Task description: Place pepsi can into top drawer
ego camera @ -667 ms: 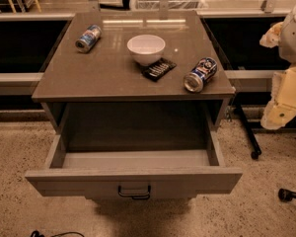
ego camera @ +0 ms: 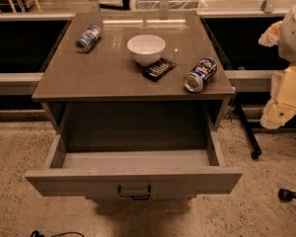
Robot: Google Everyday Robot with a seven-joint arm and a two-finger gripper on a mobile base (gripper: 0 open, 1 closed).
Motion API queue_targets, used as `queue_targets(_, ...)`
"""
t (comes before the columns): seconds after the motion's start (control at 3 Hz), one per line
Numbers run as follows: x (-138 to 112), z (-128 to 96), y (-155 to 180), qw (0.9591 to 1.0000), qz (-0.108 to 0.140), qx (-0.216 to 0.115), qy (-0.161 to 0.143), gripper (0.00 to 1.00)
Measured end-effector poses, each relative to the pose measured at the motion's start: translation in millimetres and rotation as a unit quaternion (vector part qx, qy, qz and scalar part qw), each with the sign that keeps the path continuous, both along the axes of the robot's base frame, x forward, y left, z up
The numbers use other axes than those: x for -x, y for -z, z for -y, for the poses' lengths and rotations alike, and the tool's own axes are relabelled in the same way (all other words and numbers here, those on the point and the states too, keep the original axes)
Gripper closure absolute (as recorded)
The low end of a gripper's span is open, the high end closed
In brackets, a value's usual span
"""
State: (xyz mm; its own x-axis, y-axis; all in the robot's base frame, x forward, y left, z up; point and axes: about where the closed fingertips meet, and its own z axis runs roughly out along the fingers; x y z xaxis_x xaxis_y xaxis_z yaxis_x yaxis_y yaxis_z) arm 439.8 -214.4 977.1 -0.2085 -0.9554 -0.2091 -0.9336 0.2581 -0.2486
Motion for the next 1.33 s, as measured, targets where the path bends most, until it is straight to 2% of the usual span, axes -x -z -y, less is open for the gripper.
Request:
queue_targets(0.33,2,-10,0,0.9983,0.012,0.009,-0.056,0.00)
queue_targets(0.67,17,-32,-5,0.9887,0.062,0.010,-0.136,0.00)
queue_targets(1.0,15,-36,-9,0.9801,0.084,0.022,-0.179,0.00)
queue_targets(1.33,7,-37,-6,0.9783,0.067,0.022,-0.195,0.00)
